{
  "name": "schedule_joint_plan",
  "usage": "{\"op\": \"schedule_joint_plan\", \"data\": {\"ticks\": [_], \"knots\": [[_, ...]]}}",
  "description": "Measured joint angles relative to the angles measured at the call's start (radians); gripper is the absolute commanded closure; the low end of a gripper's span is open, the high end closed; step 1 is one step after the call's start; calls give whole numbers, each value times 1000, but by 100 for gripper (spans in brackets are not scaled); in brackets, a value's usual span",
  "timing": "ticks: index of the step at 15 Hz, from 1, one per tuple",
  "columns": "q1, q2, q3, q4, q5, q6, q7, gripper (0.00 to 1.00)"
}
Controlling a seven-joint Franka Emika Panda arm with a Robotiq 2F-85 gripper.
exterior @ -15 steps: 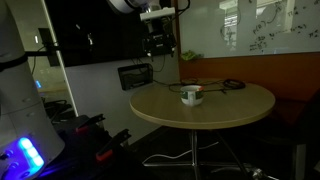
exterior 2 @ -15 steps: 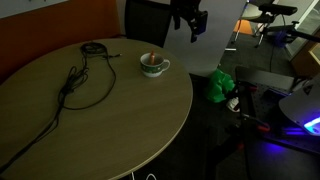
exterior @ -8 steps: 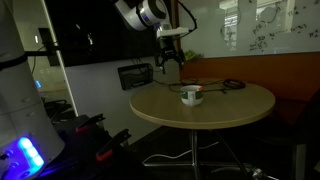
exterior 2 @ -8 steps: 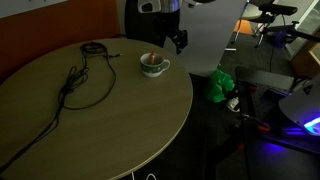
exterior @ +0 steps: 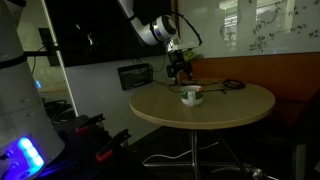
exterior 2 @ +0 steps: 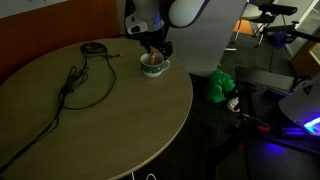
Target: Take the orange marker out of the mug
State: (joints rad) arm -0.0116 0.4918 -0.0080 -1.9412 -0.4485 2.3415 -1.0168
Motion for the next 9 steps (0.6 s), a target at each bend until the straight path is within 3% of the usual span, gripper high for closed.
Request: {"op": "schedule_joint_plan", "data": {"ticks": [5, 9], "knots": [[-3, 88, 1, 103, -35, -35, -54, 37], [0, 152, 2, 171, -56, -70, -60, 39]]}}
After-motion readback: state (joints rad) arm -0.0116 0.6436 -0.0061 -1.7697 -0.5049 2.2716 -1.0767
